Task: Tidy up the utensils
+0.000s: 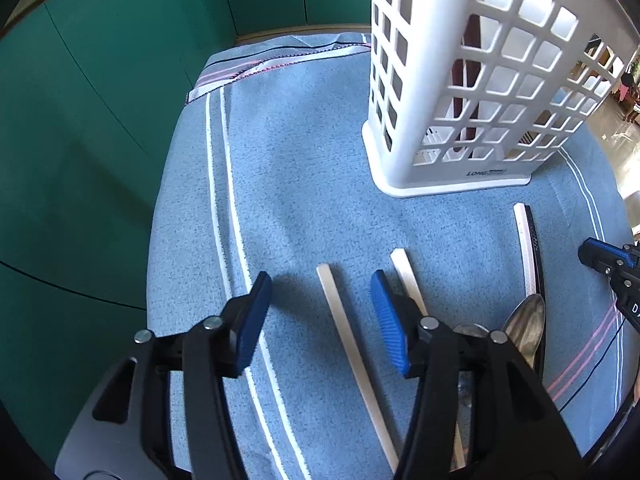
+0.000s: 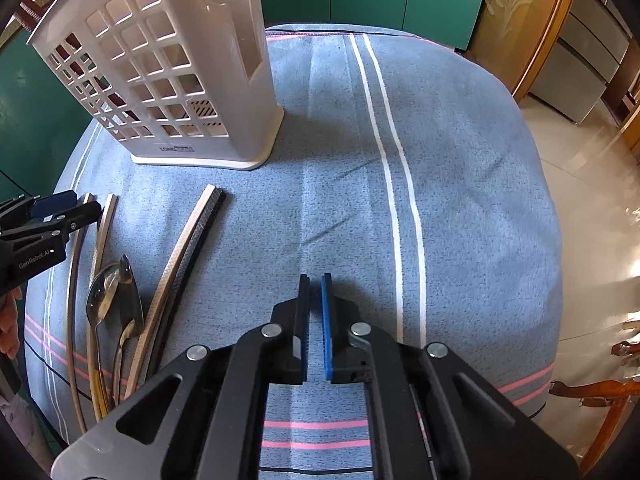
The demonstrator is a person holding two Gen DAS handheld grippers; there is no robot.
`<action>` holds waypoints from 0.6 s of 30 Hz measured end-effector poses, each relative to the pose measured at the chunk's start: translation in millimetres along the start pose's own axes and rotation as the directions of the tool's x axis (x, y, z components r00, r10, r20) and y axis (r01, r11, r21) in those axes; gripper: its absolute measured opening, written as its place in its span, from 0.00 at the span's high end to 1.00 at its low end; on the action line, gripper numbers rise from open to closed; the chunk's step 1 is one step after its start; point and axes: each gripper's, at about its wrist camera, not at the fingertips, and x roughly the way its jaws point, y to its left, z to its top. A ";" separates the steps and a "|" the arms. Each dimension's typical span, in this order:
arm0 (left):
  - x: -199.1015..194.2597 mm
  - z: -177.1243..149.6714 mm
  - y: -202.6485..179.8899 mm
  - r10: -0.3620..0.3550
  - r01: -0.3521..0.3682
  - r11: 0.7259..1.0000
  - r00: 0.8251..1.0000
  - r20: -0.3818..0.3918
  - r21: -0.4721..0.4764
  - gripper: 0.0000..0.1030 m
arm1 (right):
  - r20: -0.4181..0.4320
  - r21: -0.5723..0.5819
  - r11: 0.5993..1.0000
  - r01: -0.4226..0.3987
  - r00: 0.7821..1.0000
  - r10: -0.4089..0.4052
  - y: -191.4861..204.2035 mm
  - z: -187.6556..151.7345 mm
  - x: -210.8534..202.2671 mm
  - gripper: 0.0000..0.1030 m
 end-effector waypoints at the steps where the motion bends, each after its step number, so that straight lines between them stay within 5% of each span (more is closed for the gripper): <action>1: 1.2 0.8 1.3 -0.001 0.001 1.000 1.000 -0.001 -0.002 0.45 | 0.003 0.013 1.000 -0.021 1.000 0.021 -4.8 -0.1 -1.0 0.94; 4: 5.0 -0.6 4.3 -0.015 0.015 1.000 1.000 0.004 -0.010 0.42 | 0.034 0.098 0.989 -0.115 0.993 0.112 -33.2 4.5 -10.9 0.94; 7: 9.4 0.9 6.5 -0.023 0.023 1.000 1.000 0.009 -0.012 0.39 | 0.055 0.157 0.980 -0.124 0.992 0.117 -56.7 7.4 -19.6 0.90; 10: 10.0 -0.3 3.3 -0.022 0.022 1.000 1.000 0.013 -0.013 0.38 | 0.050 0.163 0.981 -0.102 0.994 0.095 -62.5 8.3 -20.0 0.69; 18: 7.0 -4.7 -2.7 -0.023 0.023 1.000 0.999 0.023 -0.013 0.38 | 0.068 0.202 0.965 -0.166 0.986 0.155 -71.7 3.9 -24.7 0.68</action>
